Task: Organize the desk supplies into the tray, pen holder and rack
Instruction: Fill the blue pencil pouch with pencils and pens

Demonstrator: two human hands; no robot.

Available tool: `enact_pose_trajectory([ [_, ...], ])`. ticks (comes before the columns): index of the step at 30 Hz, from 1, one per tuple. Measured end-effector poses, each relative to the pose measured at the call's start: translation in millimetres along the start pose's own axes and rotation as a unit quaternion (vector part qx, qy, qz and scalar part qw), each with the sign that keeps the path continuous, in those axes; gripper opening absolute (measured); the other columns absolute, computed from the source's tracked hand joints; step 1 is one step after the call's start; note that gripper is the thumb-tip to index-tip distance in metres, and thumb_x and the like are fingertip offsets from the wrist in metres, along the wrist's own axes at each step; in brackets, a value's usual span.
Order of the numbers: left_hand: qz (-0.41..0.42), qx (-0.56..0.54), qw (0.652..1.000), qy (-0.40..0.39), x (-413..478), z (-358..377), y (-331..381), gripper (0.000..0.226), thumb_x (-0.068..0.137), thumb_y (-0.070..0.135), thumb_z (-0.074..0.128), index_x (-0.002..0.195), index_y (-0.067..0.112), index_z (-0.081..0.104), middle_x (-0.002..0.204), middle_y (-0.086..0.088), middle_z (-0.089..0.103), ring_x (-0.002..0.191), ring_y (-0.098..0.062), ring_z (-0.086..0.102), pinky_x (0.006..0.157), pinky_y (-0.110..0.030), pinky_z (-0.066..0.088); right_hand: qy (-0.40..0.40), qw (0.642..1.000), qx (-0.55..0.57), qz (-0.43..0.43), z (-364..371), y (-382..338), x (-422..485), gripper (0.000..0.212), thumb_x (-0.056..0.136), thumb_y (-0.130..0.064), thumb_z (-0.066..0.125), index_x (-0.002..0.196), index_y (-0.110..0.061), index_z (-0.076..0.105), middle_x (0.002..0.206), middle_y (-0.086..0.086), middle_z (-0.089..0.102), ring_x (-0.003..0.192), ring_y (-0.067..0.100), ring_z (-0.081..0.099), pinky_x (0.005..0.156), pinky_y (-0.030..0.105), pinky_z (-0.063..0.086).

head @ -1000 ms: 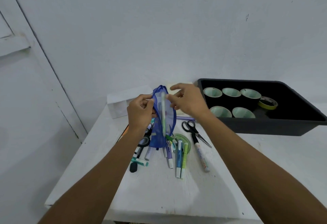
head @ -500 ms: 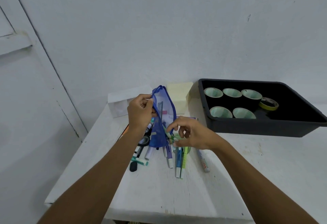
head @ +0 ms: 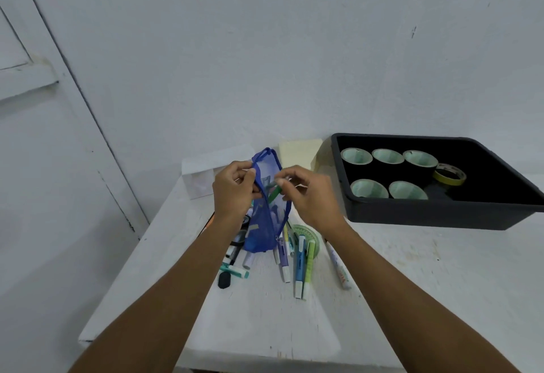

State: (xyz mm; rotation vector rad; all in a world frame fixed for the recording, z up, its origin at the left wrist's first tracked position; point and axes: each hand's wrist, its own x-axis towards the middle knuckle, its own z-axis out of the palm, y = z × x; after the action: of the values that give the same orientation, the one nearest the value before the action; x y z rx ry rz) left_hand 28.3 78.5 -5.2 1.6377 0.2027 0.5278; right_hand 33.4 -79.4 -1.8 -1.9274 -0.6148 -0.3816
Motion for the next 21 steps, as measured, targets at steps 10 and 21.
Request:
enact_pose_trajectory([
  [10,0.000,-0.020,1.000,-0.019,0.5,-3.8,4.9,0.009,0.093,0.005,0.057,0.095,0.008,0.065,0.074,-0.008,0.069,0.056,-0.014,0.064,0.057,-0.034,0.059,-0.047,0.992,0.009,0.115,-9.5,-13.8,38.8,0.014,0.089,-0.015,0.069,0.100,-0.007,0.069,0.077,0.008,0.072,0.060,0.013,0.068,0.062,0.030,0.060],
  [21,-0.010,-0.027,0.999,-0.016,1.0,-8.1,0.1,0.010,0.094,0.008,0.057,0.100,0.006,0.065,0.078,-0.008,0.070,0.063,-0.022,0.067,0.058,-0.034,0.060,0.028,0.986,-0.043,0.156,-19.2,17.2,16.7,0.012,0.091,-0.002,0.059,0.090,-0.011,0.066,0.075,0.008,0.068,0.058,0.014,0.065,0.054,0.026,0.055],
])
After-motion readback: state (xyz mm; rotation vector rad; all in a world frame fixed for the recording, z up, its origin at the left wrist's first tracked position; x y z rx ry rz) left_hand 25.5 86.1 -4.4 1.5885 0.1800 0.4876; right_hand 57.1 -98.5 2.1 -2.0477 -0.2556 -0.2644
